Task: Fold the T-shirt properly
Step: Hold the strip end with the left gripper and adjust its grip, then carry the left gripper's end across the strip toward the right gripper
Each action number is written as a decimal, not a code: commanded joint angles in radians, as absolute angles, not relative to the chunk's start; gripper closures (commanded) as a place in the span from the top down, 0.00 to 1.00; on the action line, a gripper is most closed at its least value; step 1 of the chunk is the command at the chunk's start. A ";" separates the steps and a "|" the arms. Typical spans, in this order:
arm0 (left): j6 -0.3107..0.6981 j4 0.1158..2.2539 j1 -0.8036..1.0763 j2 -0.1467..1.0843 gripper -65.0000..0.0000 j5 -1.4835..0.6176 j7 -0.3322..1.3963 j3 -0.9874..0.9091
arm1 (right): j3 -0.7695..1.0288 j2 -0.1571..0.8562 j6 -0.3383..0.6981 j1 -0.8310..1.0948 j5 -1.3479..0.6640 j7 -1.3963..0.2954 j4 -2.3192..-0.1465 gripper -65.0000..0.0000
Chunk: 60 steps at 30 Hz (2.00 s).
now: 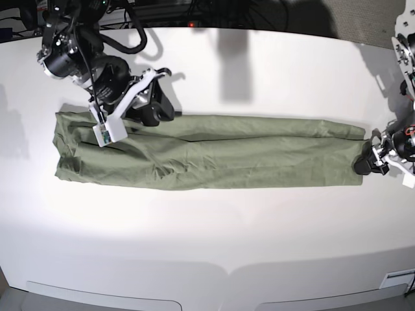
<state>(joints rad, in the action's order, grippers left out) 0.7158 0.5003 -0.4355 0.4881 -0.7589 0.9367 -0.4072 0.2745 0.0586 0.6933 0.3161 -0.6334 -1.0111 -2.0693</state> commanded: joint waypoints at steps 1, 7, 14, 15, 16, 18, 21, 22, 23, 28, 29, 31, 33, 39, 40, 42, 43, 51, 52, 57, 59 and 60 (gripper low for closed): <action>0.698 0.488 -0.434 0.492 0.69 -0.707 0.984 -0.405 | 0.276 0.061 0.698 0.311 -0.660 -0.998 -2.089 0.32; 0.698 0.486 -0.403 0.478 0.69 -0.708 1.050 -0.405 | 0.276 0.062 0.698 0.310 -0.663 -1.003 -2.089 0.32; 0.698 0.486 -0.397 0.468 0.69 -0.708 1.077 -0.405 | 0.276 0.067 0.698 0.310 -0.667 -1.002 -2.089 0.32; 0.698 0.486 -0.397 0.466 0.69 -0.709 1.077 -0.405 | 0.276 0.067 0.698 0.310 -0.667 -1.002 -2.089 0.32; 0.698 0.486 -0.397 0.465 0.69 -0.709 1.077 -0.405 | 0.276 0.067 0.698 0.310 -0.667 -1.002 -2.089 0.32; 0.698 0.486 -0.396 0.463 0.69 -0.709 1.079 -0.405 | 0.276 0.067 0.698 0.310 -0.667 -1.002 -2.089 0.32; 0.698 0.486 -0.396 0.460 0.69 -0.717 1.107 -0.405 | 0.276 0.067 0.698 0.310 -0.666 -1.002 -2.089 0.32; 0.698 0.486 -0.395 0.459 0.69 -0.733 1.119 -0.405 | 0.276 0.067 0.698 0.310 -0.667 -1.000 -2.089 0.32; 0.698 0.486 -0.395 0.459 0.69 -0.755 1.135 -0.405 | 0.276 0.066 0.698 0.310 -0.667 -0.997 -2.089 0.32; 0.698 0.486 -0.392 0.448 0.69 -0.828 1.208 -0.405 | 0.276 0.067 0.698 0.310 -0.667 -0.995 -2.089 0.32; 0.698 0.486 -0.385 0.443 0.69 -0.828 1.200 -0.405 | 0.276 0.067 0.698 0.310 -0.666 -0.995 -2.089 0.32; 0.698 0.486 -0.372 0.429 0.68 -0.828 1.166 -0.405 | 0.276 0.067 0.698 0.310 -0.666 -0.995 -2.089 0.32; 0.698 0.486 -0.356 0.415 0.62 -0.828 1.120 -0.405 | 0.276 0.066 0.698 0.305 -0.666 -0.995 -2.089 0.32; 0.698 0.486 -0.329 0.414 0.00 -0.828 0.961 -0.405 | 0.276 0.067 0.698 0.294 -0.665 -0.996 -2.089 0.32; 0.698 0.486 -0.327 0.414 0.00 -0.829 0.947 -0.405 | 0.276 0.066 0.698 0.294 -0.666 -0.997 -2.089 0.32; 0.698 0.492 -0.327 0.413 0.00 -0.849 0.941 -0.405 | 0.276 0.066 0.698 0.294 -0.666 -0.997 -2.089 0.32; 0.698 0.497 -0.327 0.414 0.00 -0.869 0.946 -0.405 | 0.276 0.066 0.698 0.294 -0.666 -0.996 -2.089 0.32; 0.698 0.695 -0.327 0.364 0.00 -0.928 1.058 -0.405 | 0.276 0.066 0.698 0.294 -0.666 -0.995 -2.089 0.32; 0.698 0.731 -0.327 0.345 0.00 -0.928 1.081 -0.405 | 0.276 0.066 0.698 0.294 -0.666 -0.995 -2.089 0.32; 0.691 0.895 -0.327 0.242 0.00 -0.924 1.131 -0.405 | 0.276 0.066 0.698 0.294 -0.666 -0.991 -2.089 0.32; 0.691 0.946 -0.327 0.210 0.00 -0.920 1.130 -0.405 | 0.276 0.066 0.698 0.294 -0.665 -0.992 -2.089 0.32; 0.691 0.968 -0.329 0.199 0.00 -0.907 1.129 -0.405 | 0.276 0.066 0.698 0.294 -0.665 -0.992 -2.089 0.32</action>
